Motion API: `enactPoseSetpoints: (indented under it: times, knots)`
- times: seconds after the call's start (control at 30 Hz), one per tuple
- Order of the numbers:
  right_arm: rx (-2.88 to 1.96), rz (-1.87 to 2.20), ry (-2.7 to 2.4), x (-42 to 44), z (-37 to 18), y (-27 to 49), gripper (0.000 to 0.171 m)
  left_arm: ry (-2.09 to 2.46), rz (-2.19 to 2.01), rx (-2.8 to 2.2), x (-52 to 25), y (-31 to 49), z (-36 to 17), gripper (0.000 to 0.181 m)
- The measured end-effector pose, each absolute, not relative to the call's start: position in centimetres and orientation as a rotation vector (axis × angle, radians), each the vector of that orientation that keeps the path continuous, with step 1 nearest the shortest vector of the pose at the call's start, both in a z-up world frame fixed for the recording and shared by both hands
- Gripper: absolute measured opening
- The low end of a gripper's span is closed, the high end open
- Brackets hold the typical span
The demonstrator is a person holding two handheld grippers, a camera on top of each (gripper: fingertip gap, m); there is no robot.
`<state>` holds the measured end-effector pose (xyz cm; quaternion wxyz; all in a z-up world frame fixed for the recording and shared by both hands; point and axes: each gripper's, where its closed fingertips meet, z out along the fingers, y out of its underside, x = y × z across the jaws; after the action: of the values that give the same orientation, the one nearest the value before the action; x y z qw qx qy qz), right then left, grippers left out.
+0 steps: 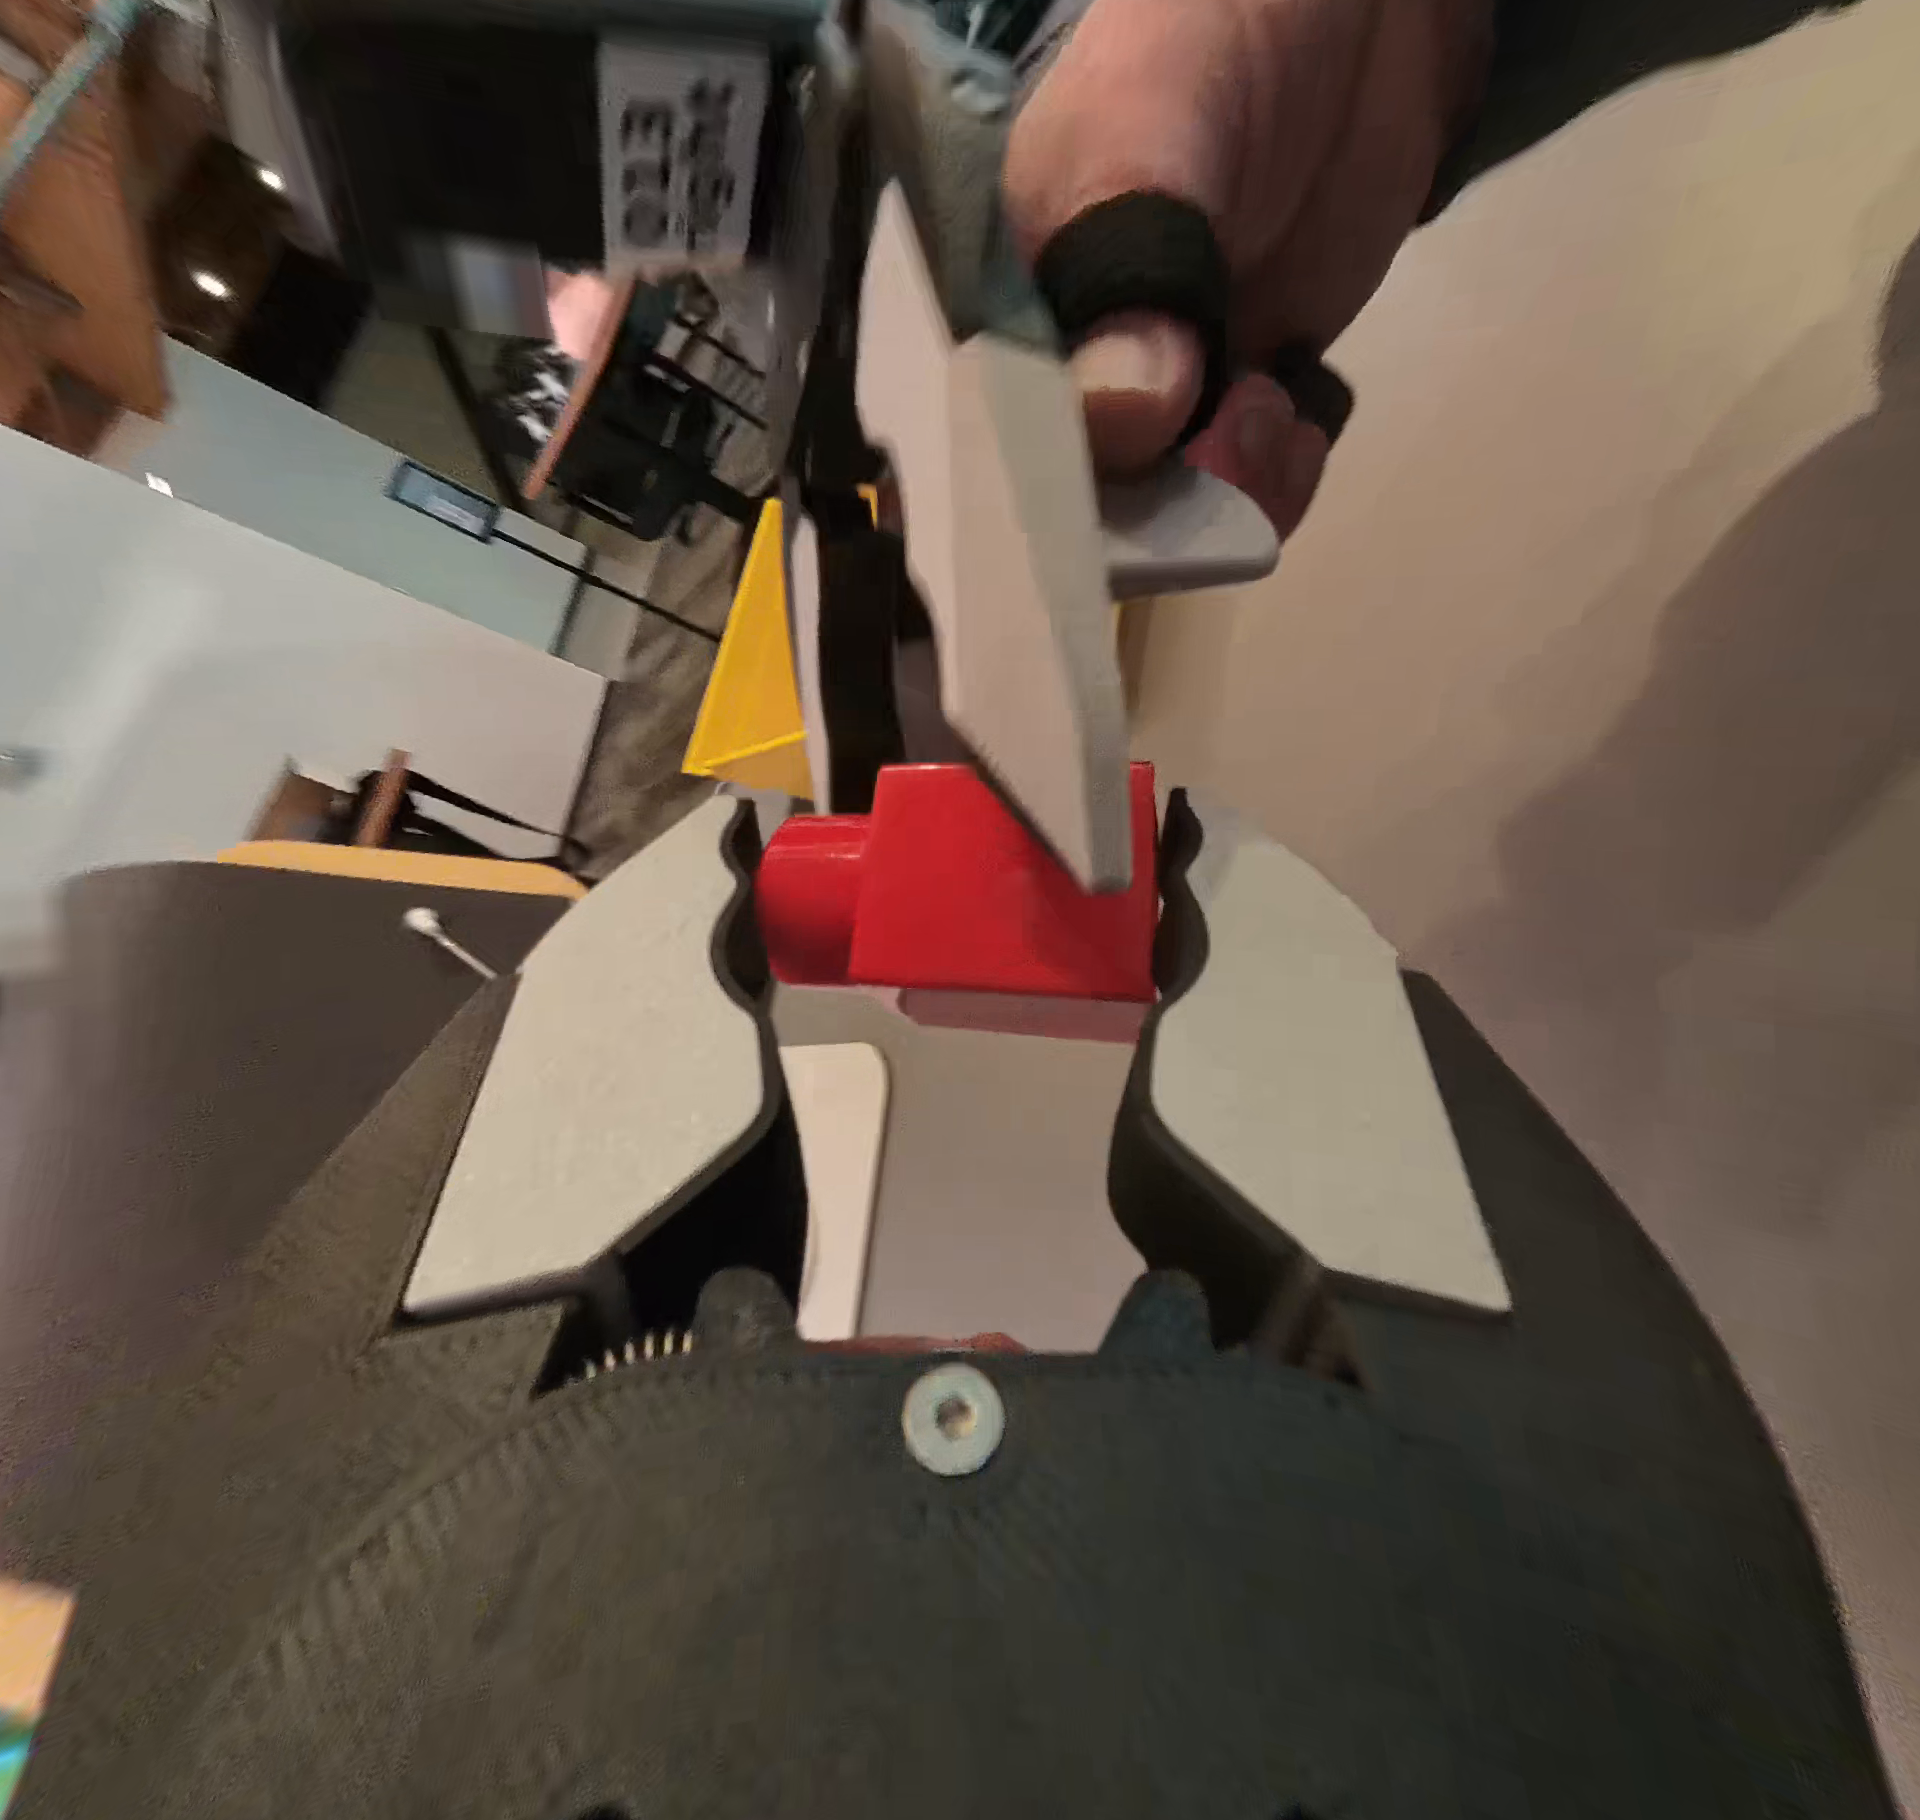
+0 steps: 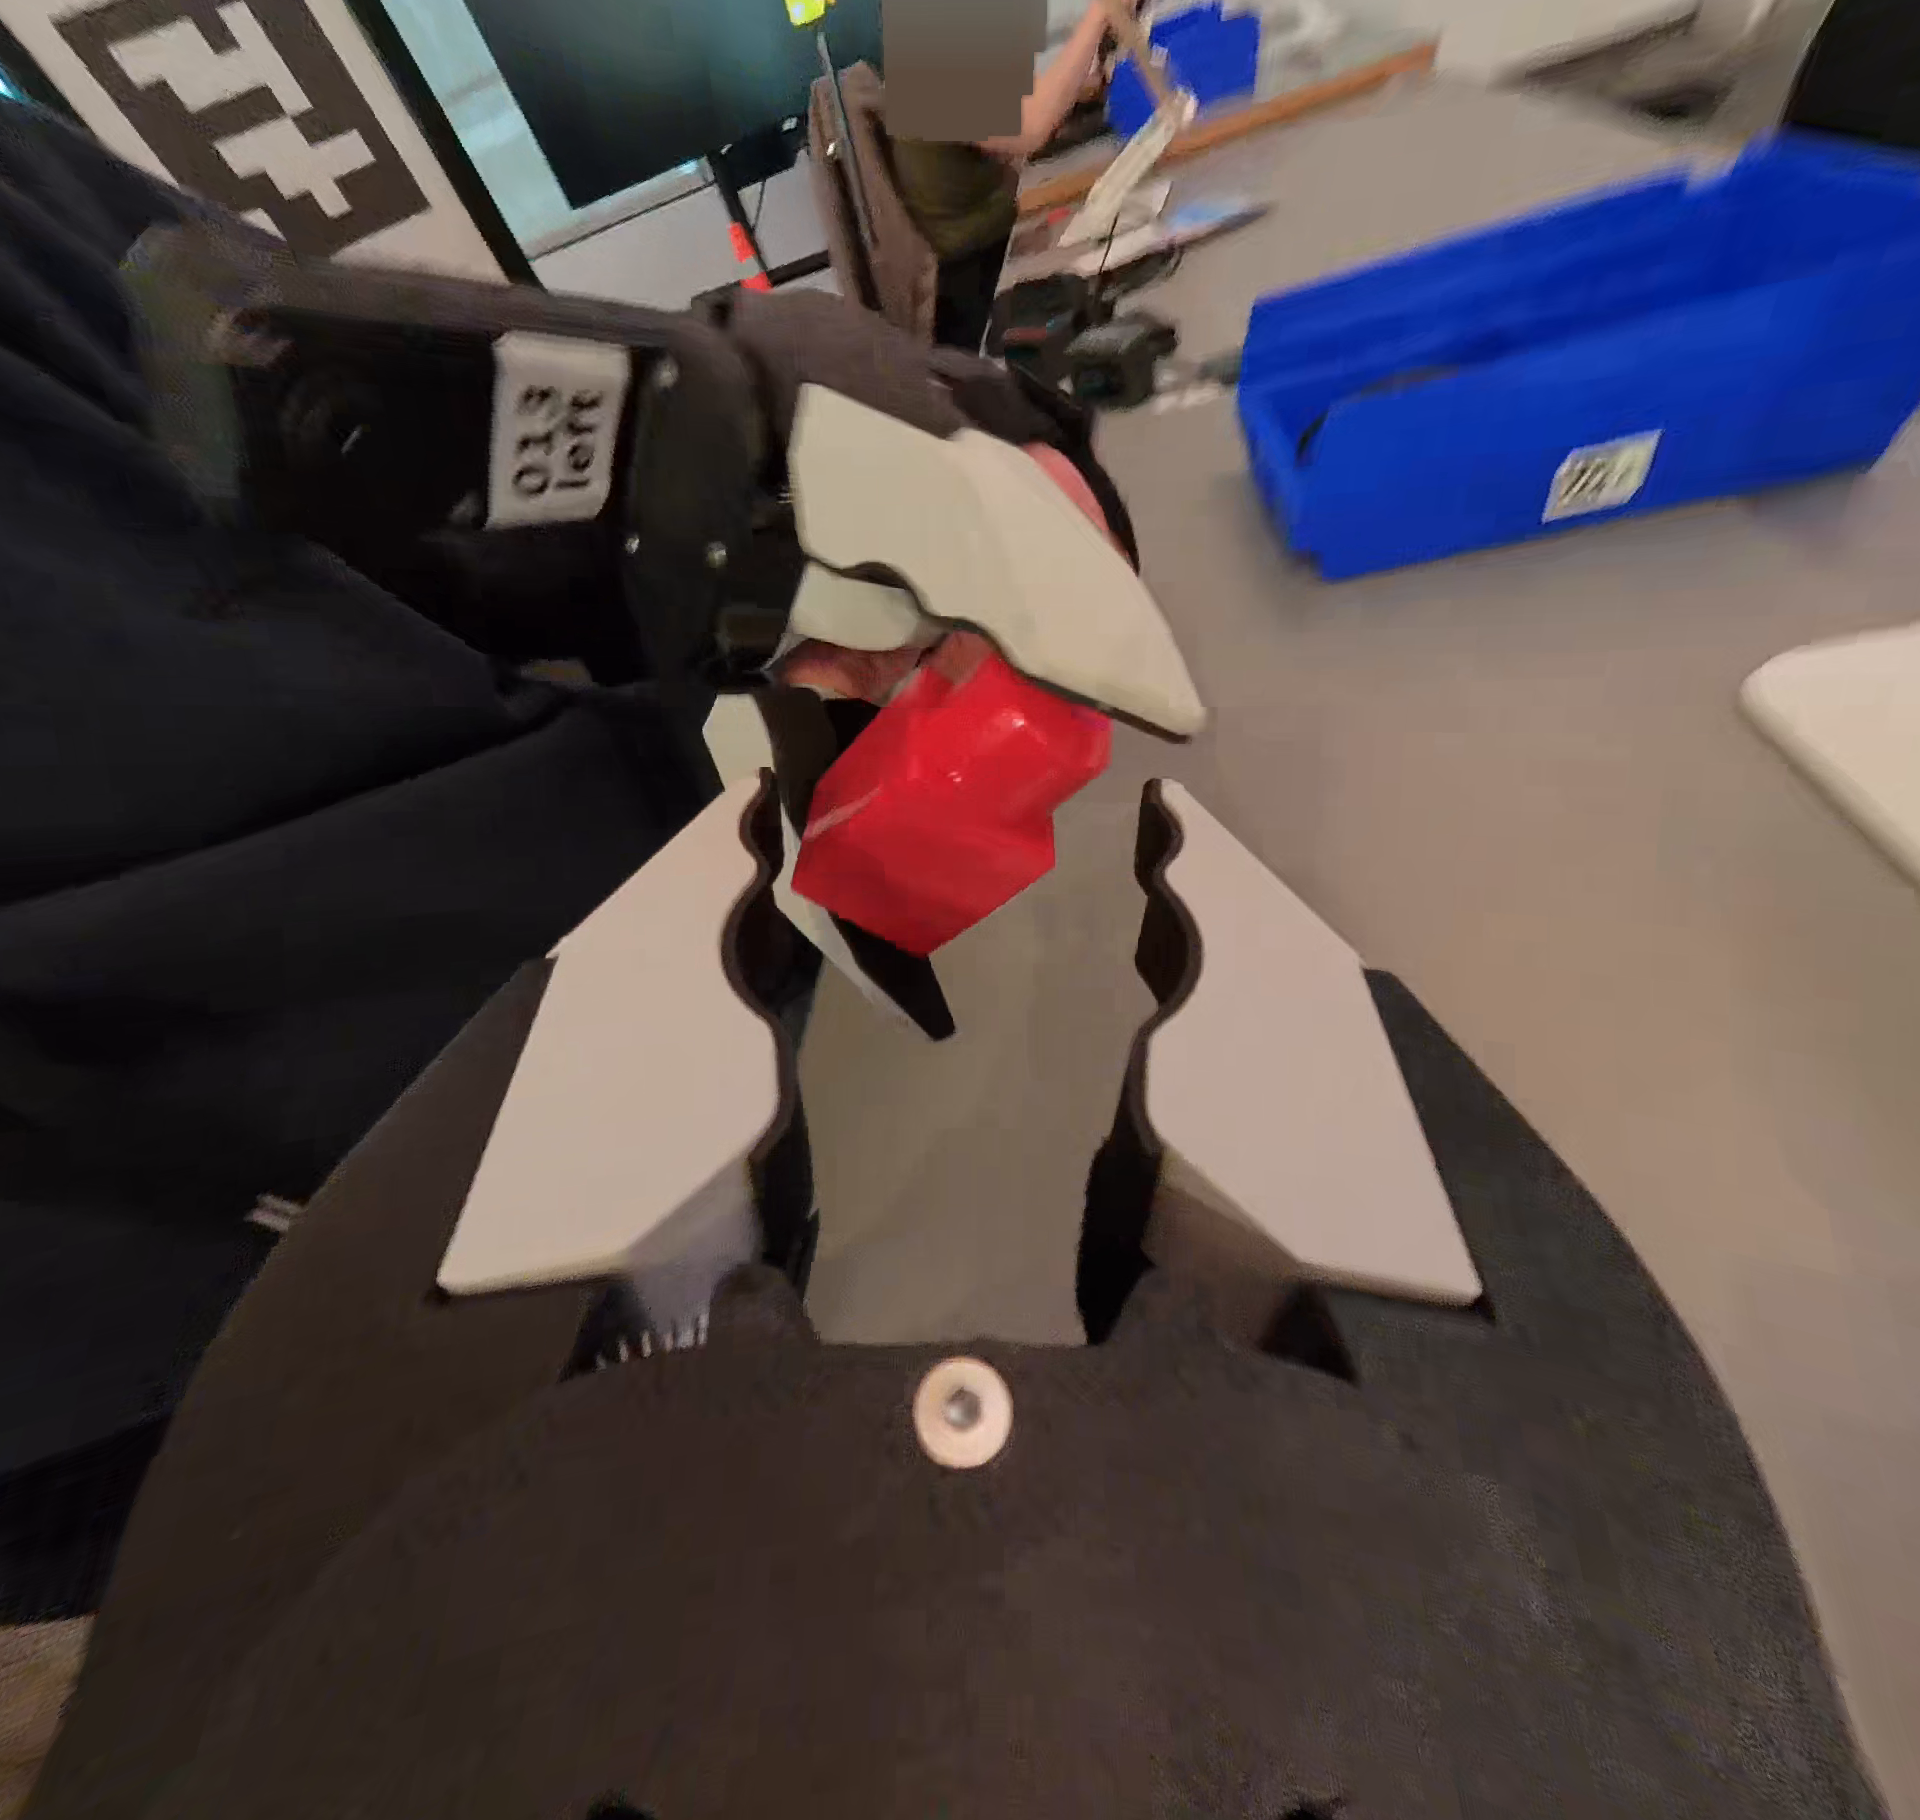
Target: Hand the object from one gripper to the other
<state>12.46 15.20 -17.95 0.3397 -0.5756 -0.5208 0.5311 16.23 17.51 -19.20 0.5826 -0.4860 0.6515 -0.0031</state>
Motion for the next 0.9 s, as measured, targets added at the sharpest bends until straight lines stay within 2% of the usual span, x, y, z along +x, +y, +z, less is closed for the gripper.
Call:
enactPoseSetpoints:
  times: [0.13,0.37,0.5,0.73,0.9]
  knots:
    - [-1.380,0.932,-1.442,14.1,-17.3,16.5,0.068,1.473,-0.309,-1.312,15.7,17.8,-18.3,0.072]
    - [-1.116,0.525,-1.536,14.4,-15.0,15.5,0.067,1.410,-0.813,-1.556,15.9,17.2,-17.9,0.072]
    - [-1.050,0.391,-1.570,14.5,-14.9,15.1,0.056,1.322,-1.036,-1.633,15.9,17.1,-17.8,0.072]
    - [-0.996,0.123,-1.394,13.7,-15.0,16.6,0.077,1.011,-1.417,-1.686,16.6,17.6,-16.4,0.072]
    - [-0.951,0.001,-1.329,12.3,-16.0,17.2,0.062,0.908,-1.559,-1.681,17.6,17.1,-16.3,0.072]
